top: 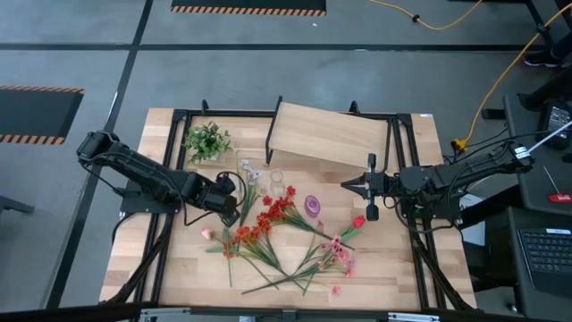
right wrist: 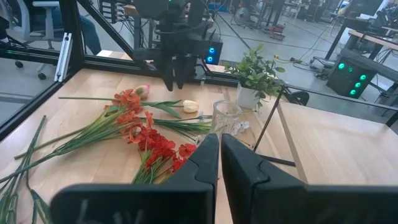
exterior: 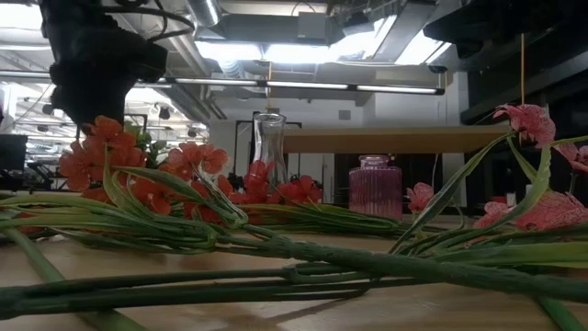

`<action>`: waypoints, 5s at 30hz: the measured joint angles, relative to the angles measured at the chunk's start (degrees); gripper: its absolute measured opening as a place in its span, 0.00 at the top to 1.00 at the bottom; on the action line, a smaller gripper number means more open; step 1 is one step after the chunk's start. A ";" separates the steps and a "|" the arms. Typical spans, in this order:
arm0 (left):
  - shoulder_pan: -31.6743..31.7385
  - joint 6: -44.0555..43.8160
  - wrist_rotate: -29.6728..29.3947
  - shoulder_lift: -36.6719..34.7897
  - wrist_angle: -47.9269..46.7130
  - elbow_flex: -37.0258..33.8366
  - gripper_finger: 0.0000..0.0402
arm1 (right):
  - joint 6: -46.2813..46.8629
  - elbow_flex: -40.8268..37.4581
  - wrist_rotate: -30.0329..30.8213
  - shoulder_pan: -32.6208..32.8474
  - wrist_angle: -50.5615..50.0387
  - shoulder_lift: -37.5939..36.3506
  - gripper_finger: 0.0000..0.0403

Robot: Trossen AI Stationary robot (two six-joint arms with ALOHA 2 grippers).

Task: Pick and place flowers into a vace then onto a shelf
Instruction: Put the yellow tulip into the transparent vase

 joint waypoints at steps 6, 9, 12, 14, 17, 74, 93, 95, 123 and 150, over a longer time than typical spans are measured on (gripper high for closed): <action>-1.14 -7.27 1.46 0.00 -0.02 0.00 0.52 | 0.00 0.01 0.00 -0.02 0.00 0.00 0.94; -1.87 -11.20 1.48 0.00 -0.02 -0.02 0.51 | 0.00 0.00 0.00 -0.02 0.02 0.00 0.94; -2.57 -14.70 0.90 0.00 -0.04 -0.02 0.51 | 0.00 0.00 0.00 0.00 0.00 0.00 0.94; -2.99 -16.27 -0.21 0.00 0.00 -0.21 0.52 | 0.00 0.00 0.00 -0.01 0.00 0.00 0.94; -3.67 -18.86 -1.10 0.00 0.11 -1.48 0.54 | 0.00 -0.01 -0.02 -0.02 -0.09 0.00 0.94; -5.66 -20.65 3.49 2.63 14.28 -7.89 0.97 | -0.04 -0.01 -0.02 -0.02 -0.42 0.00 0.94; -4.37 2.07 -12.33 -24.95 13.77 -7.78 0.98 | 0.92 -0.01 -0.01 -0.01 -0.35 0.00 0.94; -2.91 5.82 -13.20 -27.16 13.81 -7.76 0.98 | 1.58 -0.01 -0.02 -0.02 0.07 -0.02 0.94; 28.35 62.93 13.43 -25.55 47.80 -7.76 0.98 | 3.13 -0.01 -0.02 -0.01 0.67 0.00 0.94; 38.20 65.49 35.43 -13.81 83.81 -7.74 0.98 | 5.60 -0.01 -0.04 -0.02 0.57 0.00 0.94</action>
